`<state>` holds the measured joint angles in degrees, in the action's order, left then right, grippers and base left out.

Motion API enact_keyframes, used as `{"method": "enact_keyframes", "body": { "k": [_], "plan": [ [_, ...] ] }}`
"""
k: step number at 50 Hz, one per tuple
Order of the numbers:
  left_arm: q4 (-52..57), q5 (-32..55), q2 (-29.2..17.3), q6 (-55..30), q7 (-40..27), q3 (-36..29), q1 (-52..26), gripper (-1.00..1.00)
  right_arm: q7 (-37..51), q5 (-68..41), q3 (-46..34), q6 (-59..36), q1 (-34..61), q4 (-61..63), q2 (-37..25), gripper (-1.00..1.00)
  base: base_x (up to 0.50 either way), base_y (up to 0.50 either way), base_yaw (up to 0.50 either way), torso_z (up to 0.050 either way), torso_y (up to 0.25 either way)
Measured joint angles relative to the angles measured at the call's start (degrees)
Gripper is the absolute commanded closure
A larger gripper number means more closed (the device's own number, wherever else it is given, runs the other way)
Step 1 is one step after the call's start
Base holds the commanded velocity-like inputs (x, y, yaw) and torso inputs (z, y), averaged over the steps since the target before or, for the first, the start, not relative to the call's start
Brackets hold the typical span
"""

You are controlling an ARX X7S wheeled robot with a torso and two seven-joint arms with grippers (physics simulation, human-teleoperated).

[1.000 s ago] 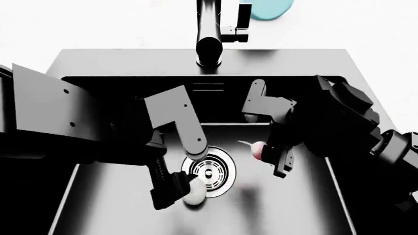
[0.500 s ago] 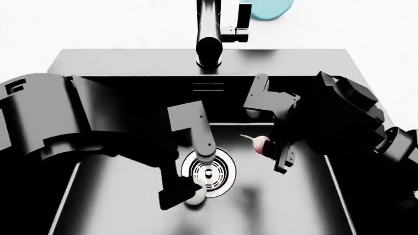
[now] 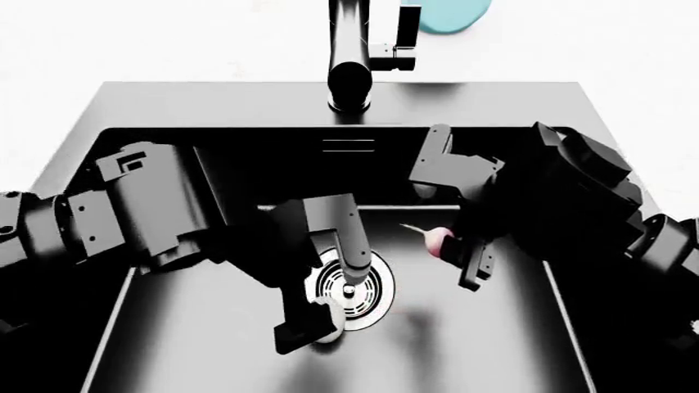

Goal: Pick up the fruits and vegetables and place them in the sink. Turn on the sink faucet to wash them. Then turn the sink off and put them in the tray.

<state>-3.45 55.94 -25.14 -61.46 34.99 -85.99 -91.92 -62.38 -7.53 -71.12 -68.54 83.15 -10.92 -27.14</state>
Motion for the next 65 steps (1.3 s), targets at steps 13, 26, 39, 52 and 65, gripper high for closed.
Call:
{"method": "enact_keyframes", "body": {
  "k": [13,26,39,52,65],
  "plan": [
    [-7.3,-3.5,4.3,2.6,5.4,-3.9,1.4,-1.00,0.4,-0.2,0.1,-0.2,-0.3,0.0,-0.1,1.00,0.00,0.00,0.00,0.000,0.000],
    [-13.0,-6.0,7.6,5.3,9.8,-6.6,2.5,-1.00,0.7,-0.4,0.0,0.2,-0.6,-0.7,0.1,1.00,0.00,0.00,0.00,0.000,0.000],
    [-20.3,-8.9,12.0,6.0,12.8,-9.6,3.0,-1.00,0.9,-0.5,-0.1,0.5,-0.8,-1.3,0.3,1.00,0.00,0.00,0.00,0.000,0.000],
    [-27.3,-11.9,16.7,8.4,16.4,-12.5,4.1,-1.00,1.2,-0.8,0.0,0.6,-0.9,-1.6,0.4,1.00,0.00,0.00,0.00,0.000,0.000],
    [-35.3,-14.8,21.1,11.5,20.4,-15.2,6.2,-1.00,1.3,-1.0,0.1,0.6,-0.9,-1.8,0.4,1.00,0.00,0.00,0.00,0.000,0.000]
  ]
}}
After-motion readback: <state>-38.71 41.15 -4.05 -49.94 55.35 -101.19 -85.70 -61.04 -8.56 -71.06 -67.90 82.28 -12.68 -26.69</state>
